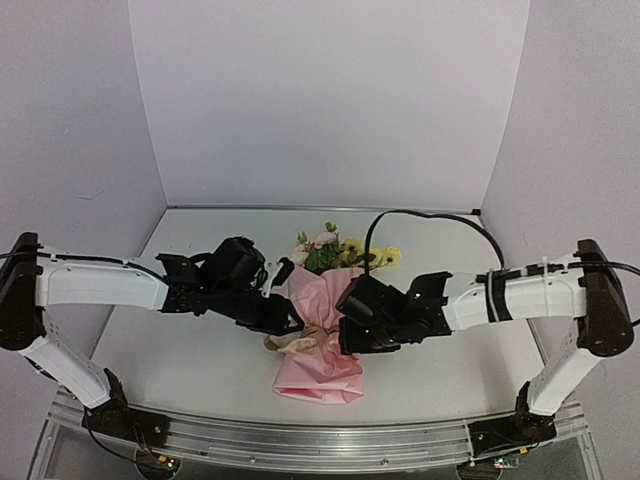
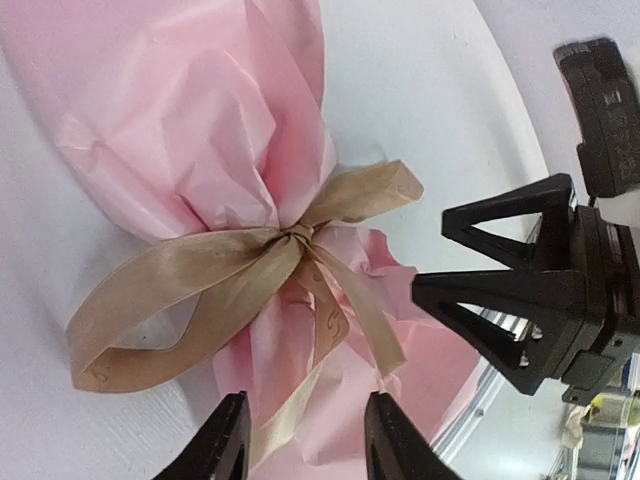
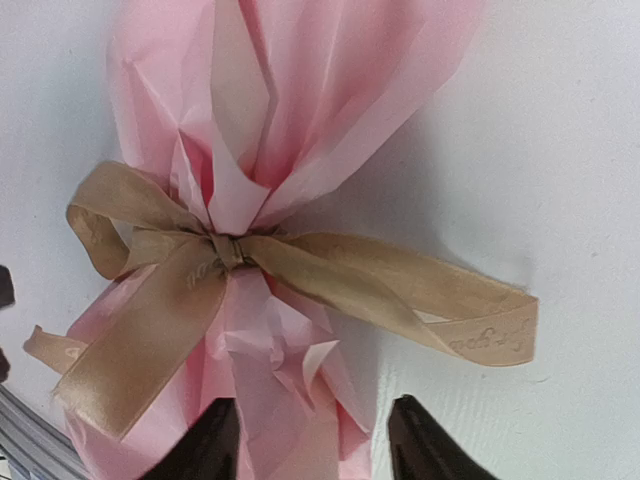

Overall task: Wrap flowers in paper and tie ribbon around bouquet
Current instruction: Reset both arms

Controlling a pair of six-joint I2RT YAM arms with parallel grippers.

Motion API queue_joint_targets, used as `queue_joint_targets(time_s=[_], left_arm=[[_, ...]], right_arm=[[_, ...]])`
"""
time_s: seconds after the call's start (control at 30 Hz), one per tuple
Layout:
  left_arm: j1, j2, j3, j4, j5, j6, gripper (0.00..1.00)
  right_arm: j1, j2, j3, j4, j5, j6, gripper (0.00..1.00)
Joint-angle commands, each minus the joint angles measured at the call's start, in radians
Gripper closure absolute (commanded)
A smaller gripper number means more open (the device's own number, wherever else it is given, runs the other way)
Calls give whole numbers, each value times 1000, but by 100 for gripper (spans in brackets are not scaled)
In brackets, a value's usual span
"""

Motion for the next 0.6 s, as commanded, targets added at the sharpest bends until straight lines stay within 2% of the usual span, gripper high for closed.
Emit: queue_joint_targets(time_s=[0.0, 0.03, 0.07, 0.1, 0.17, 0.3, 0.57], left_arm=[[20, -189, -29, -12, -184, -21, 46], [36, -228, -34, -14, -211, -25, 42], [60, -258, -36, -19, -224, -28, 26], [84, -284, -35, -27, -227, -31, 15], [156, -315, -23, -50, -228, -40, 1], [267, -329, 14, -101, -277, -49, 0], [349, -297, 96, -136, -337, -82, 0]], right_arm=[[-12, -223, -79, -19, 166, 40, 28], [-24, -256, -100, -19, 182, 55, 23], [-40, -302, -129, -19, 197, 68, 17], [-62, -334, -148, -19, 202, 78, 10], [-111, -402, -183, -20, 200, 86, 2], [-168, -536, -235, -21, 257, 96, 2], [-213, -746, -279, -24, 396, 60, 2]])
